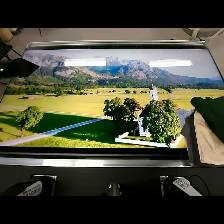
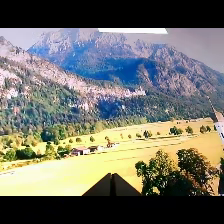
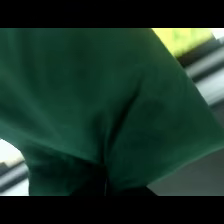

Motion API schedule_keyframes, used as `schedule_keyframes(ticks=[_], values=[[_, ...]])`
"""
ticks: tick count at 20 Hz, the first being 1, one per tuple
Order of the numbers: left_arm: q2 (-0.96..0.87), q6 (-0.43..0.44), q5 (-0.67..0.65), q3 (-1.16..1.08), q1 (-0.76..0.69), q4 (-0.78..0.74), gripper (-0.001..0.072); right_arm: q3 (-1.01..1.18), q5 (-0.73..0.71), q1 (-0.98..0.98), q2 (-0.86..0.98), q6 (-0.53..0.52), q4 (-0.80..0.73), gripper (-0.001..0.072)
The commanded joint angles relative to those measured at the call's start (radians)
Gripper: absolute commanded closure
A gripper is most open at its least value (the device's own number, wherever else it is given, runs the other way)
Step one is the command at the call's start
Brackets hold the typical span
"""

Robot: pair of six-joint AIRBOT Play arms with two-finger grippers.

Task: Fold the shirts.

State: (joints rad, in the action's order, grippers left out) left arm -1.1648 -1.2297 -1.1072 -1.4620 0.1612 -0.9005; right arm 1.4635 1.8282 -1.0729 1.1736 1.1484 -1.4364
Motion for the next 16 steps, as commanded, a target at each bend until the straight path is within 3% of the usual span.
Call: schedule_keyframes(ticks=[1, 8, 9, 10, 11, 14, 16], values=[[0.001, 0.000, 0.008, 0.000, -0.001, 0.045, 0.0681, -0.298, -0.078, -0.001, -0.109, -0.031, -0.100, 0.0694], [0.006, 0.000, 0.007, 0.000, -0.001, 0.064, 0.0681, -0.379, -0.166, -0.001, -0.123, -0.044, -0.145, 0.0674], [0.006, 0.000, 0.008, 0.000, -0.001, 0.064, 0.0681, -0.379, -0.183, -0.001, -0.123, -0.050, -0.165, 0.0509], [0.008, 0.000, 0.007, 0.000, -0.001, 0.066, 0.0681, -0.378, -0.219, -0.001, -0.123, -0.078, -0.178, 0.0213], [0.012, 0.000, 0.007, 0.000, -0.001, 0.067, 0.0681, -0.373, -0.243, -0.001, -0.123, -0.115, -0.183, 0.0000], [0.032, 0.000, 0.034, -0.040, -0.001, 0.066, 0.0681, -0.249, -0.354, 0.000, -0.123, -0.182, -0.161, 0.0011], [0.030, -0.031, 0.128, -0.114, -0.021, -0.004, 0.0683, -0.092, -0.508, 0.000, -0.123, -0.161, 0.002, 0.0025]])
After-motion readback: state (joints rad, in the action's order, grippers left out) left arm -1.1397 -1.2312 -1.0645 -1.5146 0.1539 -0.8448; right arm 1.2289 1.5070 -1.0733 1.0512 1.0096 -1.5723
